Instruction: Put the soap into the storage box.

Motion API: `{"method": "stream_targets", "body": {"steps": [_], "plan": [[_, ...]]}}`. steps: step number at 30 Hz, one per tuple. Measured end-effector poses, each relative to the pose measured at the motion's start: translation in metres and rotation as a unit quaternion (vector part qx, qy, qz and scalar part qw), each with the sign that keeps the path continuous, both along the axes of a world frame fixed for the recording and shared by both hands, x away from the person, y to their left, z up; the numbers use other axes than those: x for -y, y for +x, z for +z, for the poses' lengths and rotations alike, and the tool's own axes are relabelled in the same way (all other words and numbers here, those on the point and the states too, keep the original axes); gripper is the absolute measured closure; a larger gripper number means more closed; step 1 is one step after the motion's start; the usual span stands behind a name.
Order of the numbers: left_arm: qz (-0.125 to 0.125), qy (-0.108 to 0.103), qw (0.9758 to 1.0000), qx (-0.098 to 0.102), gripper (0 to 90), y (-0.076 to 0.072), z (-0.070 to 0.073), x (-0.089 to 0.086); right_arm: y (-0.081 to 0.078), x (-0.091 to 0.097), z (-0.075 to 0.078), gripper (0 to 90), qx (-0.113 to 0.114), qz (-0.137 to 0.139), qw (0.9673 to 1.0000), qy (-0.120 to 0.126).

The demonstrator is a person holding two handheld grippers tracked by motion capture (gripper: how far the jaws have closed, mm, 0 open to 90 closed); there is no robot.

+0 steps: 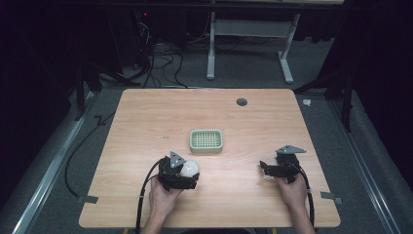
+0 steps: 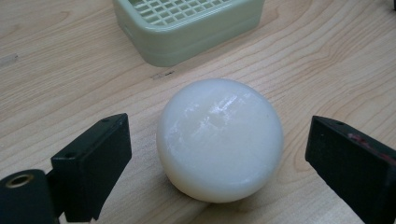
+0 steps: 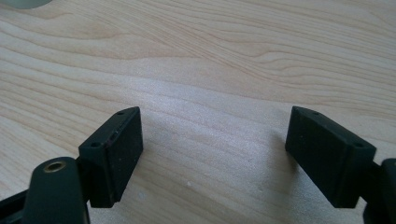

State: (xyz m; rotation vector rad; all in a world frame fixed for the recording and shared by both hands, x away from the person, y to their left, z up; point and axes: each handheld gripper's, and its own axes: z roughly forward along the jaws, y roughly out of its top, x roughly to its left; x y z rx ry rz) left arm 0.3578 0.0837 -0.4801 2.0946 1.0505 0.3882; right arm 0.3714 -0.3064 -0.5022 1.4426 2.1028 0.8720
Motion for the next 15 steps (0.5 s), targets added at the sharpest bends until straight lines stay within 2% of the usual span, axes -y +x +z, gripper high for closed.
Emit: {"method": "stream_targets", "body": {"steps": [9,15], "plan": [[-0.001,0.014,0.9999,-0.006,8.9,0.006,-0.007,0.007,0.000,0.000,0.000,19.8,0.000,0.000,1.0000,0.000],[0.001,0.012,0.9998,-0.014,10.9,0.009,-0.012,0.010,0.000,0.000,0.000,19.8,0.000,0.000,1.0000,0.001]]}}
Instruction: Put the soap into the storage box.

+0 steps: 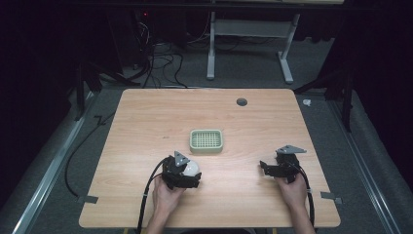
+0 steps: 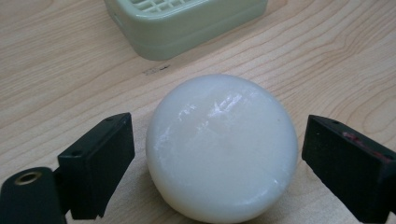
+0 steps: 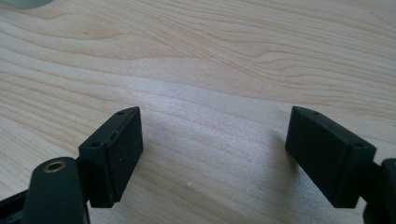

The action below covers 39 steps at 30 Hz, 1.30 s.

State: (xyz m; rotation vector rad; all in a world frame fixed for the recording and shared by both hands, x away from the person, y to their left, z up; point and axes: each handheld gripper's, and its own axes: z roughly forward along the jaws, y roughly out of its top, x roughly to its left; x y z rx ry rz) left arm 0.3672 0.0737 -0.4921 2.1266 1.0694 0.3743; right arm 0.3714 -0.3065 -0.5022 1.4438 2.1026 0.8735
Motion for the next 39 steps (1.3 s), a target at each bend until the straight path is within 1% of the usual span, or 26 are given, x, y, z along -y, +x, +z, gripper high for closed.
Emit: {"method": "stream_targets", "body": {"steps": [3,8,9,15,17,21,24,25,26,34,39], "plan": [[0.002,0.001,1.0000,-0.003,12.7,0.0017,-0.0019,0.0010,0.0000,0.0001,0.0000,19.8,0.000,0.000,1.0000,0.000],[0.002,0.008,1.0000,-0.003,14.7,0.0025,-0.0049,0.0033,0.0000,0.0001,0.0000,19.8,0.000,0.000,1.0000,0.000],[0.001,0.012,0.9999,-0.006,15.0,0.0031,-0.0061,0.0038,0.0000,0.0001,0.0000,19.8,0.000,0.000,1.0000,0.000],[0.006,0.016,0.9998,-0.006,16.5,0.0042,-0.0084,0.0053,-0.0001,0.0001,0.0000,19.8,0.000,0.000,1.0000,0.001],[0.006,0.021,0.9998,-0.003,17.4,0.0039,-0.0083,0.0055,-0.0001,0.0001,0.0000,19.8,0.000,0.000,1.0000,0.001],[0.006,0.023,0.9997,-0.001,19.5,0.0036,-0.0083,0.0057,-0.0001,0.0001,0.0000,19.8,0.000,0.000,1.0000,0.000],[0.003,0.025,0.9997,0.003,21.0,0.0028,-0.0082,0.0065,-0.0001,0.0000,0.0000,19.8,0.000,0.000,1.0000,0.000],[0.000,0.025,0.9997,0.004,23.6,0.0023,-0.0079,0.0070,-0.0001,0.0000,0.0000,19.8,0.000,0.000,1.0000,0.000],[0.000,0.025,0.9997,0.004,24.0,0.0023,-0.0079,0.0070,-0.0001,0.0000,0.0000,19.8,0.000,0.000,1.0000,0.000],[-0.004,0.026,0.9996,0.007,24.4,0.0019,-0.0079,0.0069,-0.0001,0.0003,0.0001,19.8,-0.001,0.000,1.0000,0.001],[-0.011,0.029,0.9995,0.008,24.5,0.0010,-0.0075,0.0069,-0.0001,0.0001,0.0000,19.8,0.000,0.000,1.0000,0.001]]}}
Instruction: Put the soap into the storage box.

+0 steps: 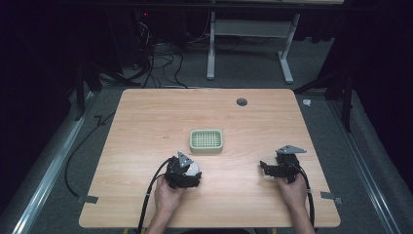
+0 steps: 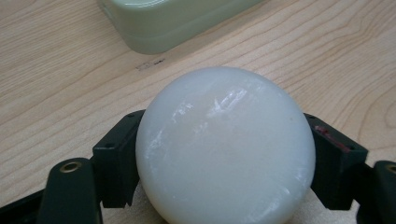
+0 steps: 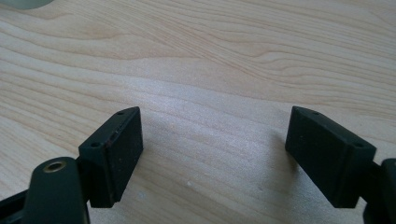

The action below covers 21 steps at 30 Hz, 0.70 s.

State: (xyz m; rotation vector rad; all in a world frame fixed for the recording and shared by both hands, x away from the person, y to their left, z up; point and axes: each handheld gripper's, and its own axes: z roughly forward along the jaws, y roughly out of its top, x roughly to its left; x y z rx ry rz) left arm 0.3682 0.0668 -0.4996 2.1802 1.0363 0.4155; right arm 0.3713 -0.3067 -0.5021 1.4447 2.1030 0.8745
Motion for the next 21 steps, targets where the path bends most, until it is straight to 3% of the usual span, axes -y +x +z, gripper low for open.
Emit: {"method": "stream_targets", "body": {"steps": [21], "plan": [[-0.014,-0.005,0.9999,0.002,24.6,-0.006,0.012,-0.007,0.000,0.000,0.000,19.8,0.000,0.000,1.0000,0.000]]}}
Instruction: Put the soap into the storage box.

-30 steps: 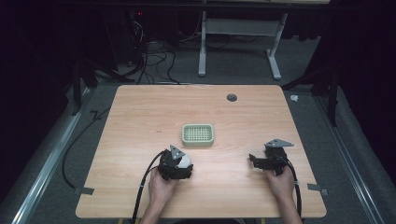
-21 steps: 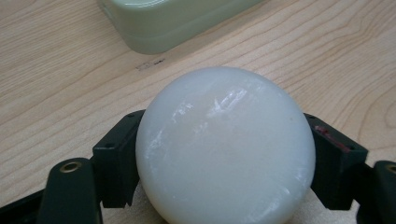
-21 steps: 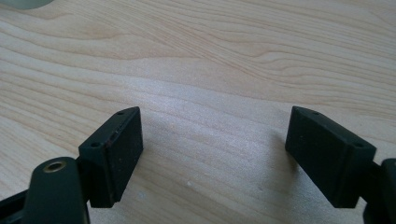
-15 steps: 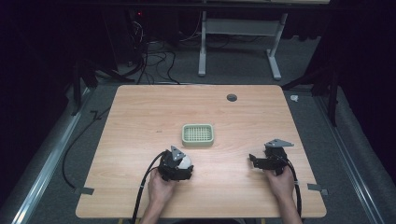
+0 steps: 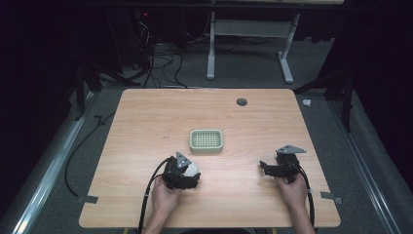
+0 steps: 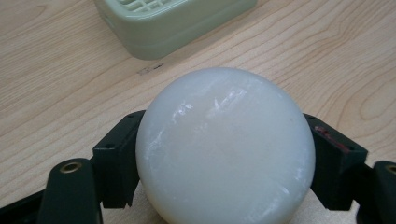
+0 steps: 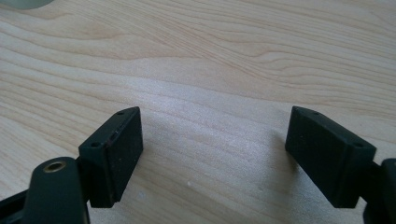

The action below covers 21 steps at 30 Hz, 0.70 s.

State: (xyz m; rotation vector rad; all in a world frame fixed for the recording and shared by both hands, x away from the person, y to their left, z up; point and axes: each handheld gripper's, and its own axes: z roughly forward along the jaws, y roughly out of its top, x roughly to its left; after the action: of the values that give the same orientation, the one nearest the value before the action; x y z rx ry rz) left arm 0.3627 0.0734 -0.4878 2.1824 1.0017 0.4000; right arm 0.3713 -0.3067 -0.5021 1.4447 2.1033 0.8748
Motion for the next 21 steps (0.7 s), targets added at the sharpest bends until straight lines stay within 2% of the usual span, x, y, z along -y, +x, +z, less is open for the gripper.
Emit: {"method": "stream_targets", "body": {"steps": [10,16,21], "plan": [[-0.015,-0.001,0.9999,-0.001,24.6,-0.003,0.011,-0.002,0.000,0.000,0.000,19.8,0.000,0.000,1.0000,0.000],[-0.021,-0.012,0.9997,-0.003,24.6,-0.004,0.018,-0.003,0.000,0.000,0.000,19.8,-0.001,-0.001,1.0000,0.000],[-0.030,-0.008,0.9995,-0.001,24.5,-0.002,0.025,-0.002,0.000,0.000,0.000,19.8,-0.001,-0.001,1.0000,0.002]]}}
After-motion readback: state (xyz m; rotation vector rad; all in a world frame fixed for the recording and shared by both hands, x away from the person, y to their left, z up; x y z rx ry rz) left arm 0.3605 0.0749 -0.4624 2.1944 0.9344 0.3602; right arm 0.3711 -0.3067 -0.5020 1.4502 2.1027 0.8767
